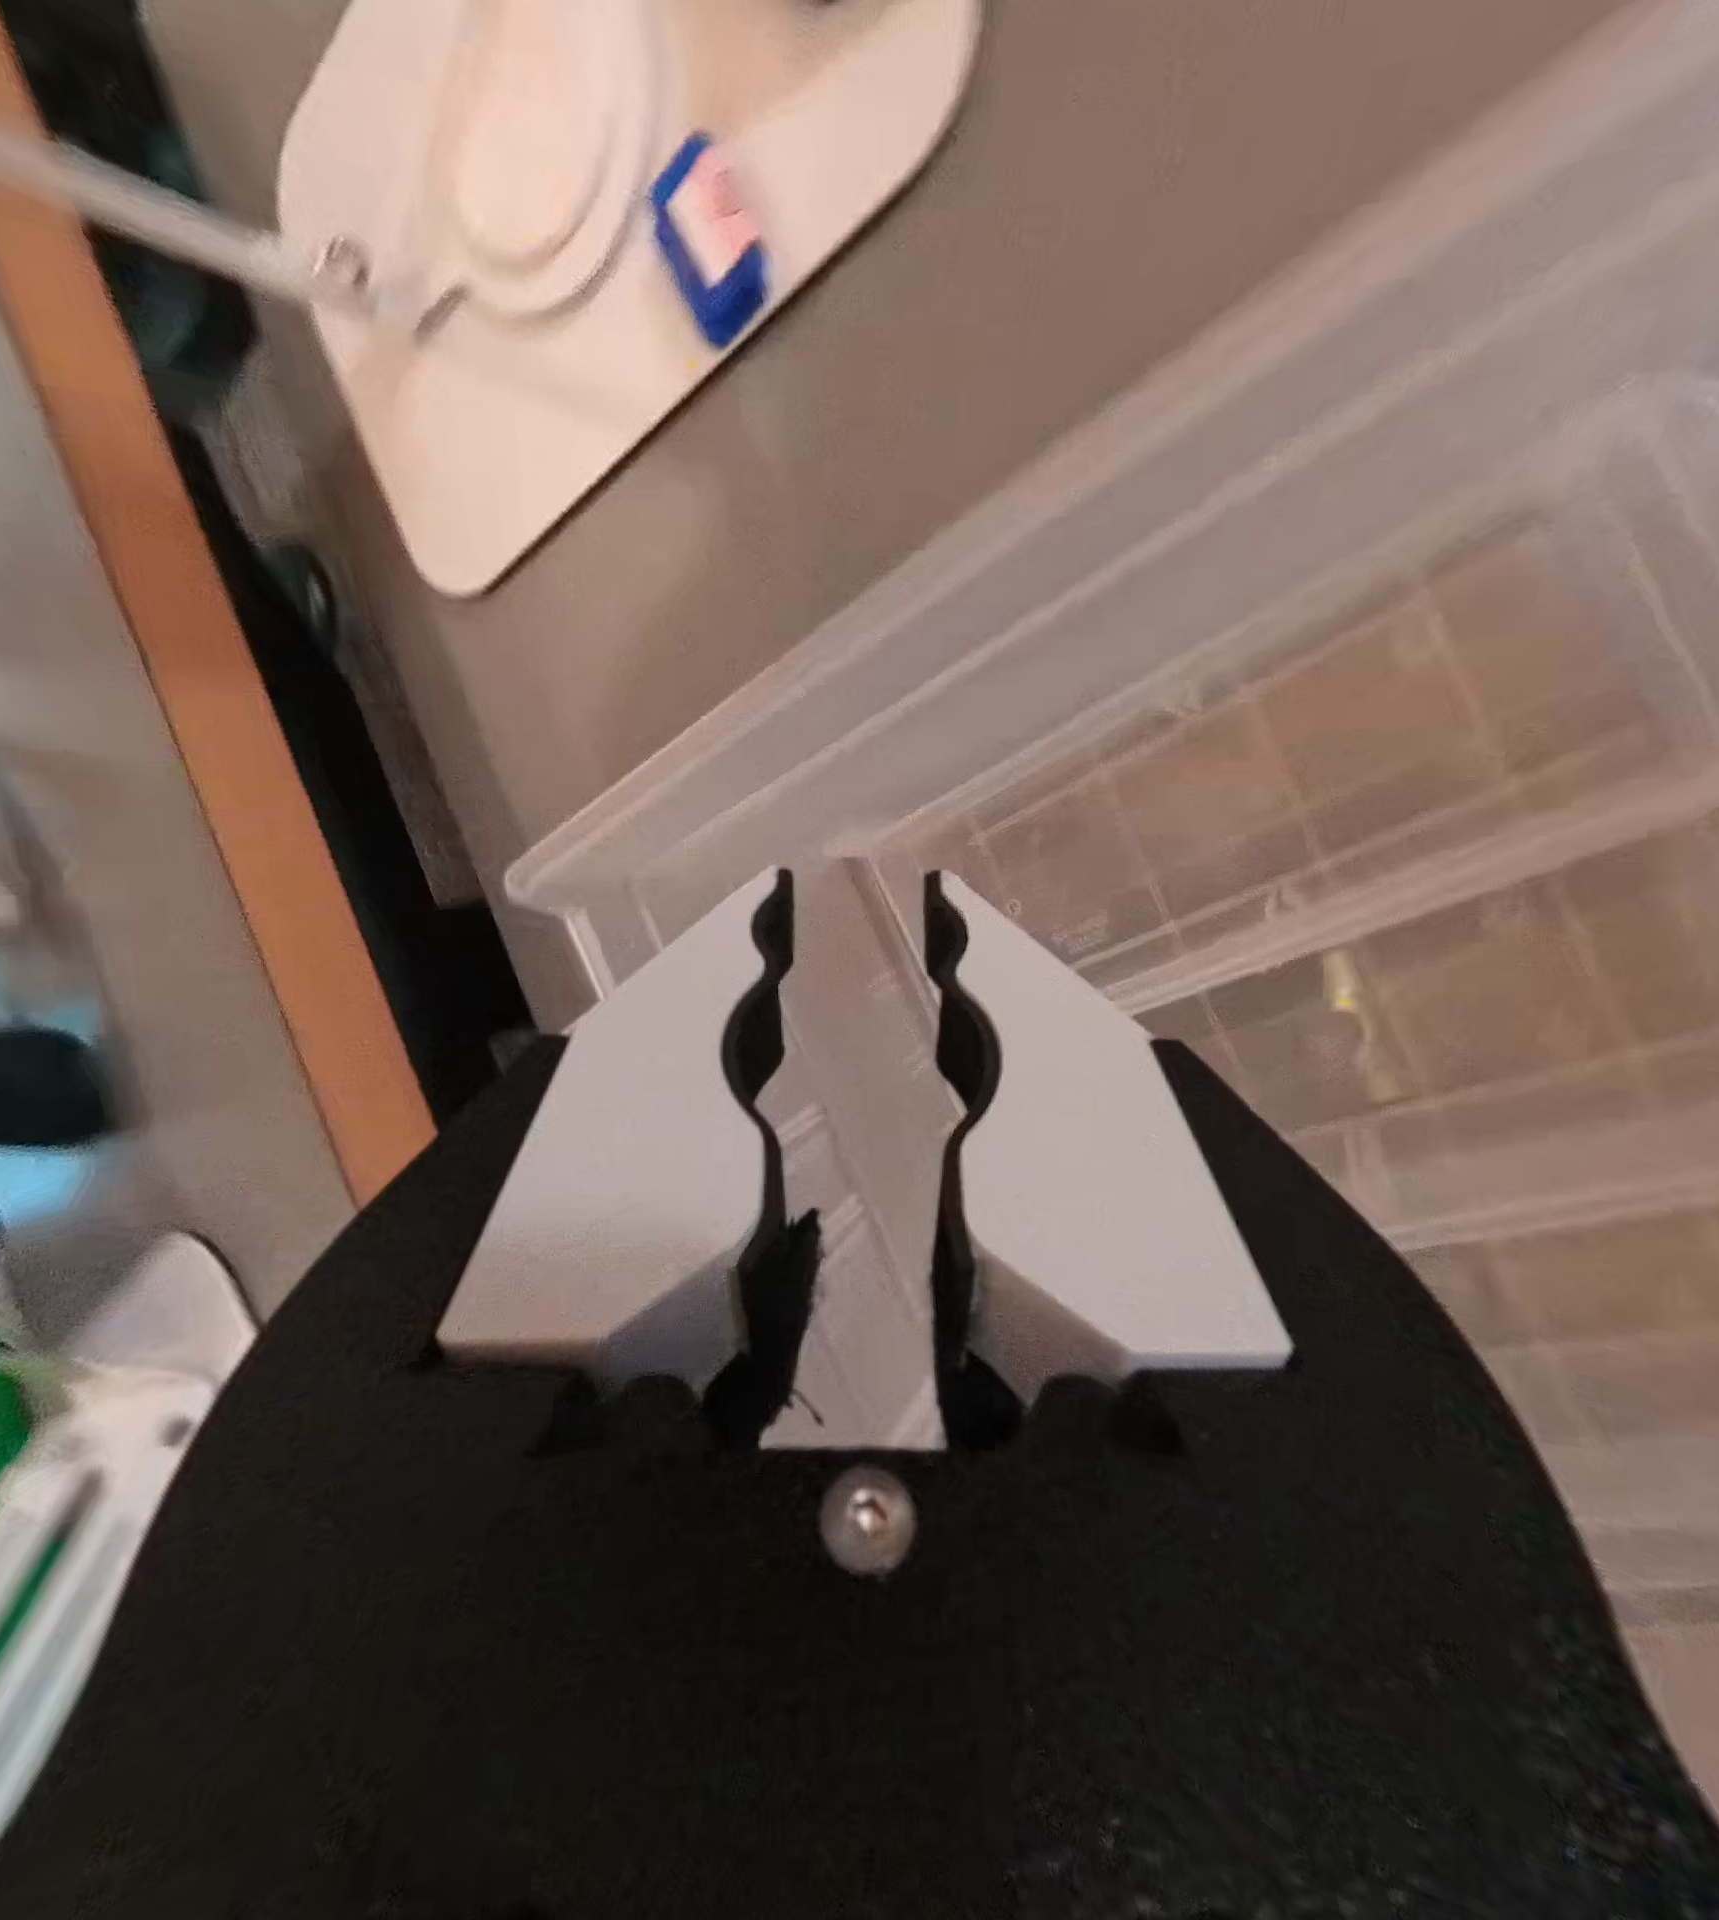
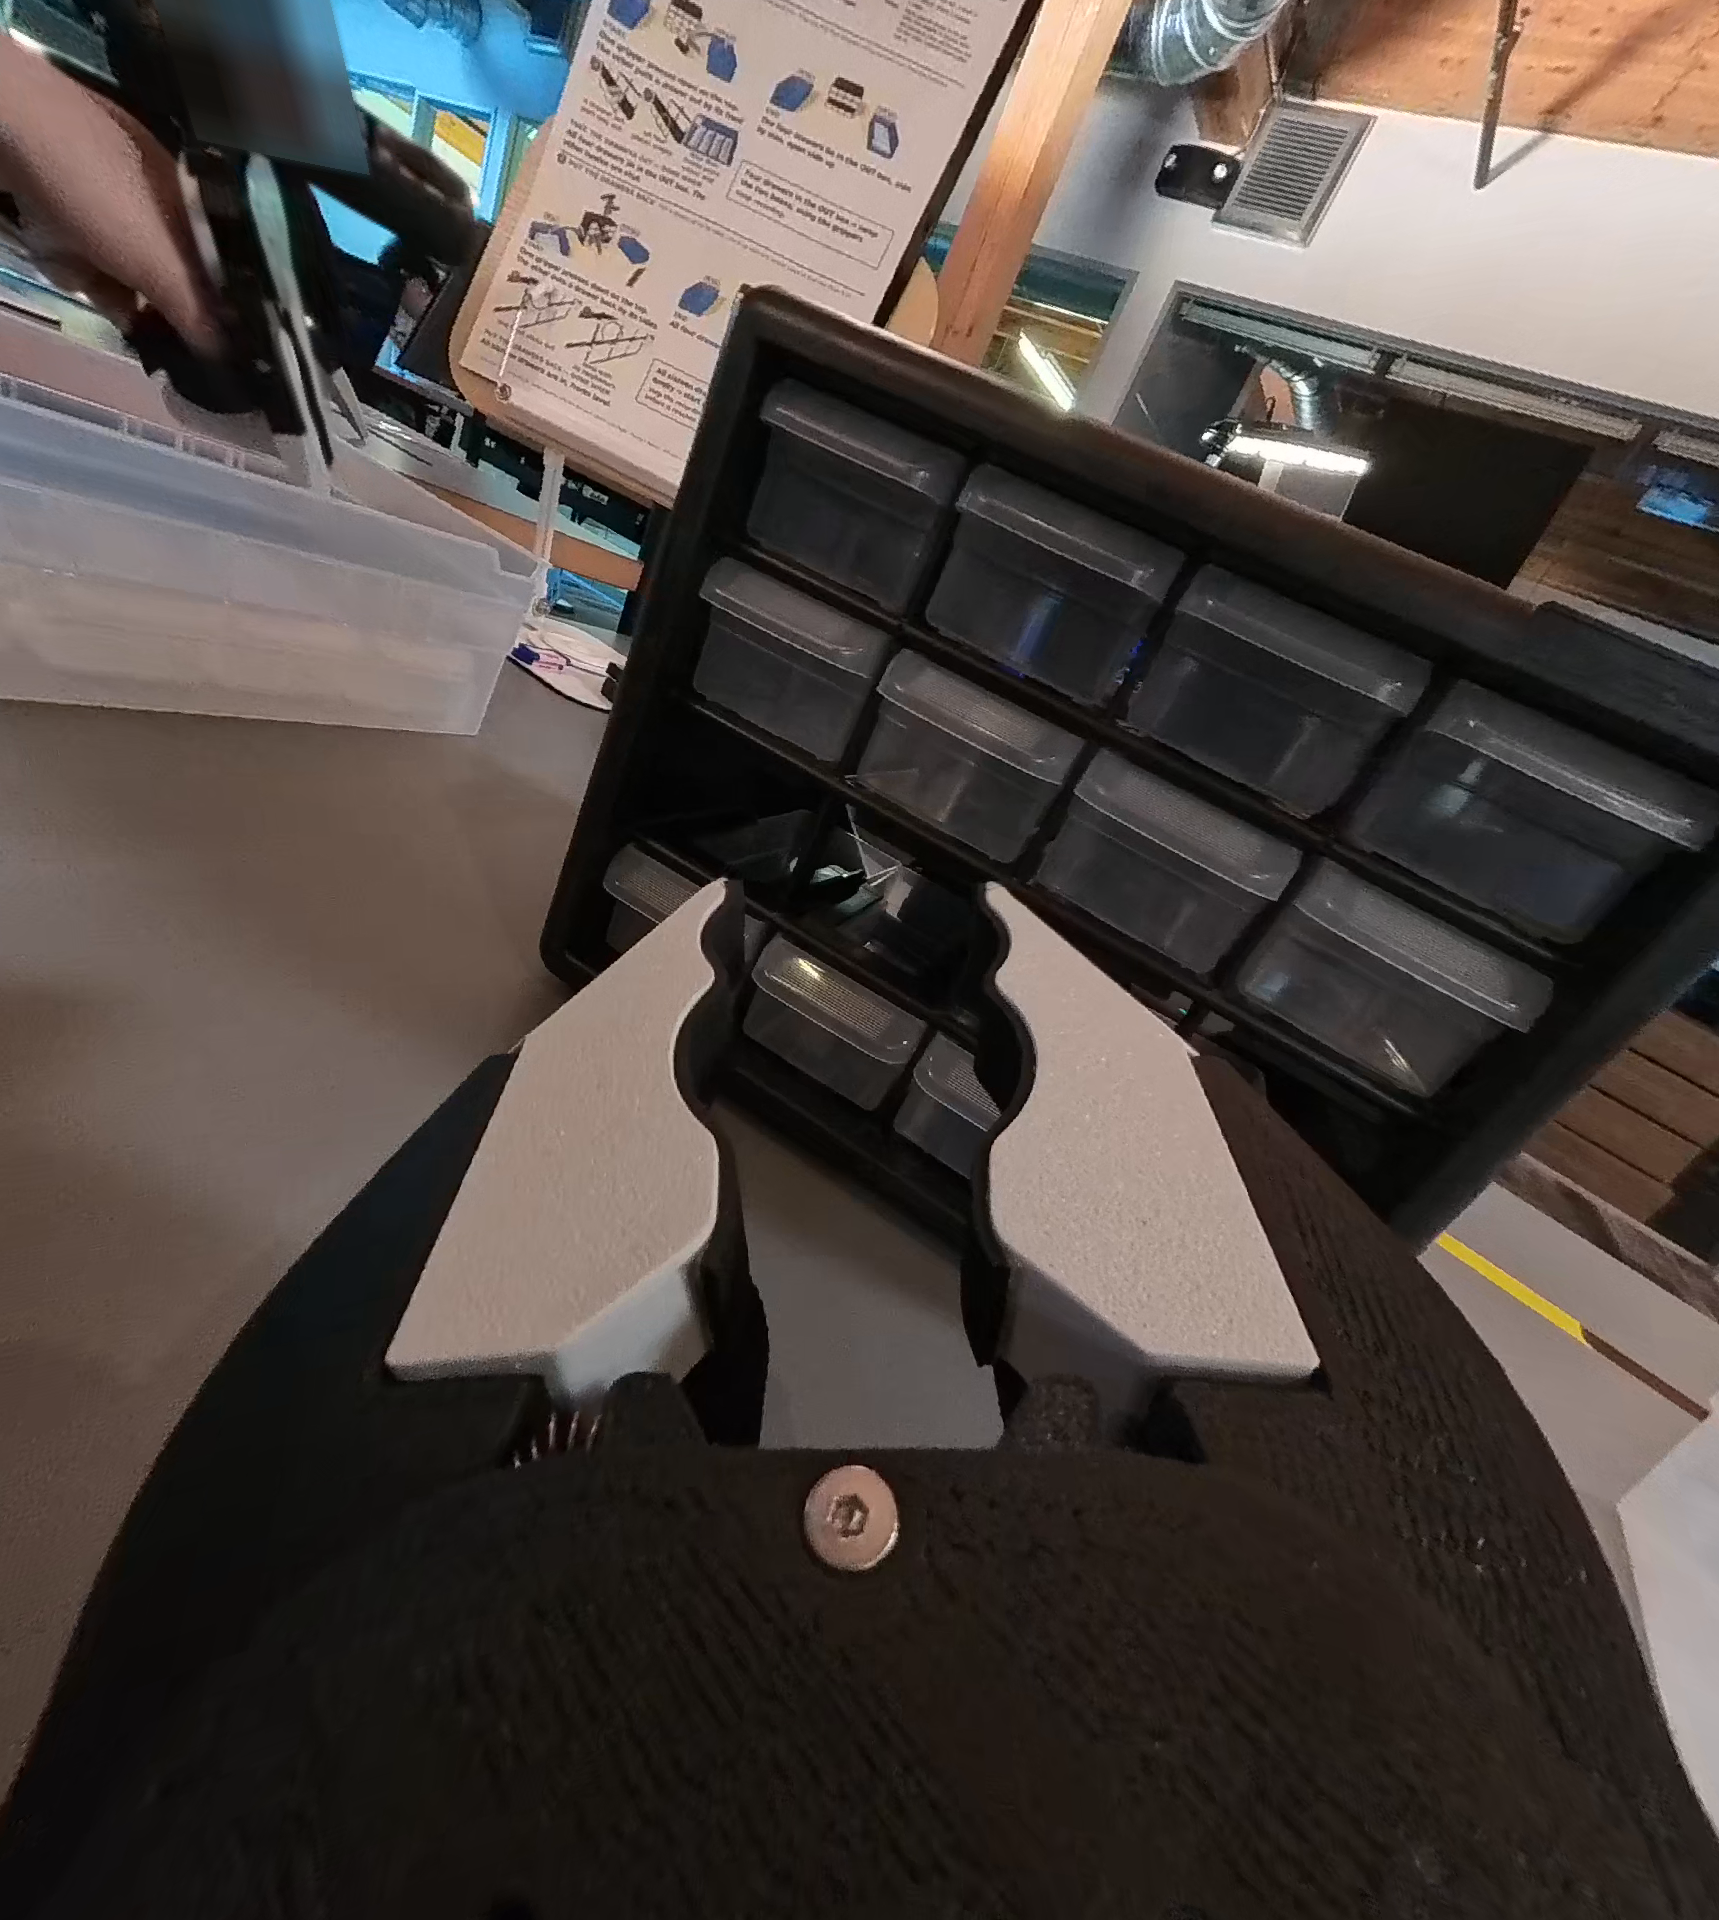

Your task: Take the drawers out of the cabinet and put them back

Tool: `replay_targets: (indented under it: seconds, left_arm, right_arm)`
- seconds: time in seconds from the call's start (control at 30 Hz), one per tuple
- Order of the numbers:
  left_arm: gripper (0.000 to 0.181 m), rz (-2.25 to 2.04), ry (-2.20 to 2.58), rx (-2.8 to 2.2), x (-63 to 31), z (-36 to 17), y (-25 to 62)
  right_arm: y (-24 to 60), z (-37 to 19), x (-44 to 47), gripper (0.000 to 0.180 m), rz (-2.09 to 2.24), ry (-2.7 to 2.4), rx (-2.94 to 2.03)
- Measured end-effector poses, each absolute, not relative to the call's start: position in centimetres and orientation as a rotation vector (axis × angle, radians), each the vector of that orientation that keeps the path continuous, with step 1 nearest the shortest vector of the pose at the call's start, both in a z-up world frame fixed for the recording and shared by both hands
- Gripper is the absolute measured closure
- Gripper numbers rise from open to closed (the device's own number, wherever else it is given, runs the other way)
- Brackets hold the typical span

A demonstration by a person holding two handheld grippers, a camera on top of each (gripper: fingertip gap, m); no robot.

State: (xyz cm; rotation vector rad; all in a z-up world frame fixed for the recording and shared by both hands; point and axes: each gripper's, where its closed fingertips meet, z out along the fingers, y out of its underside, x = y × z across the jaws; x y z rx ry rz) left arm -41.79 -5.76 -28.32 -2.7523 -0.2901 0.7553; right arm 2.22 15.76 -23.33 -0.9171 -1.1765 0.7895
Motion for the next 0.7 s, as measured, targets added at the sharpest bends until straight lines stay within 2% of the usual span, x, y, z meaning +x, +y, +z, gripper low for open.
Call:
replay_targets:
  seconds: [0.3, 0.4, 0.53, 0.7]
  left_arm:
    - [0.155, 0.562, -0.661, -2.726, -42.1, -30.6, -7.0]
    - [0.159, 0.562, -0.697, -2.718, -42.7, -30.8, -7.2]
    - [0.156, 0.542, -0.691, -2.762, -42.4, -31.4, -6.8]
    - [0.173, 0.54, -0.682, -2.798, -42.4, -33.0, -6.8]
  right_arm:
    - [15.6, -23.5, 2.1, 0.138, 0.789, -1.19, -0.916]
    - [15.6, -23.5, 2.0, 0.139, 0.79, -1.193, -0.915]
    - [15.5, -23.6, 2.0, 0.139, 0.791, -1.197, -0.915]
    - [15.5, -23.5, 2.0, 0.14, 0.793, -1.196, -0.914]
